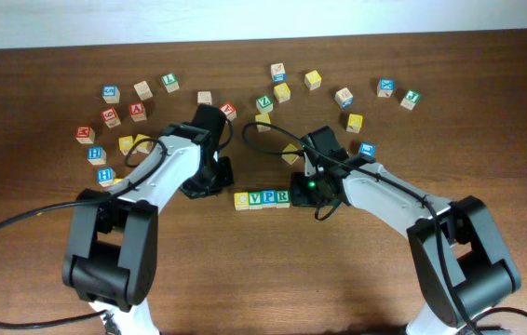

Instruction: Spell out CVPR

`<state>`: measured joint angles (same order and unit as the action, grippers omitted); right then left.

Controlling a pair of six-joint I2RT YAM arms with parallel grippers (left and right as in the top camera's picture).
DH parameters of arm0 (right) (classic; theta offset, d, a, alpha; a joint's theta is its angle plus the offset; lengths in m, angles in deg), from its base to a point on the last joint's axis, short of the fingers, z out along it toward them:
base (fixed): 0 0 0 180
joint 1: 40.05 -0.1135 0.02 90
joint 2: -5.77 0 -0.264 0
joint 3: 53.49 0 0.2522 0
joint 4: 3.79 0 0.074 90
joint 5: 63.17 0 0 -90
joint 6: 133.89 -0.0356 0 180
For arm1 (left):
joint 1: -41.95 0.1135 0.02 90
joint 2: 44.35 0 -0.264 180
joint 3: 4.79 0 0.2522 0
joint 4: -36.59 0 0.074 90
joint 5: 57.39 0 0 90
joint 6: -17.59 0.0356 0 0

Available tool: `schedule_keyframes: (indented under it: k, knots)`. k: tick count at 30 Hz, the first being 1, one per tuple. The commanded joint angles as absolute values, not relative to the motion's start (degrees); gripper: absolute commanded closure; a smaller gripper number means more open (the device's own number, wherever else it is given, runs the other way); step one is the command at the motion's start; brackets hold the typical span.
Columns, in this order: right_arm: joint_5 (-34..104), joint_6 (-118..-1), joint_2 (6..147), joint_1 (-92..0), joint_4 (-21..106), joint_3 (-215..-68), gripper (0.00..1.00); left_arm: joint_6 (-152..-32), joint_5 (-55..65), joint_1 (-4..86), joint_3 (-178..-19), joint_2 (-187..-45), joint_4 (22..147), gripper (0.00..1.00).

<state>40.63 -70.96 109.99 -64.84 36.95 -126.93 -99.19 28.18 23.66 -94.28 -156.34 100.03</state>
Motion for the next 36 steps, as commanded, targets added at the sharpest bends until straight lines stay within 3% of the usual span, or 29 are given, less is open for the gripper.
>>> schedule_keyframes:
  k: [1, 22, 29, 36]
  knots:
    - [39.9, -73.0, 110.7, -65.1, 38.7, -127.8, 0.91, -98.5, 27.3, 23.9, -95.5, -156.9, 100.1, 1.0]
    - [41.6, -73.1, 110.7, -65.2, 38.7, -127.8, 0.93, -99.1, 24.6, 20.0, -95.5, -156.9, 95.0, 1.0]
    - [39.7, -73.1, 110.7, -65.1, 38.2, -127.8, 0.96, -95.6, 23.0, 30.1, -97.2, -156.9, 106.9, 1.0]
    - [41.8, -71.6, 110.7, -65.2, 37.6, -127.8, 0.96, -96.8, 19.8, 24.3, -91.5, -156.9, 102.2, 1.0]
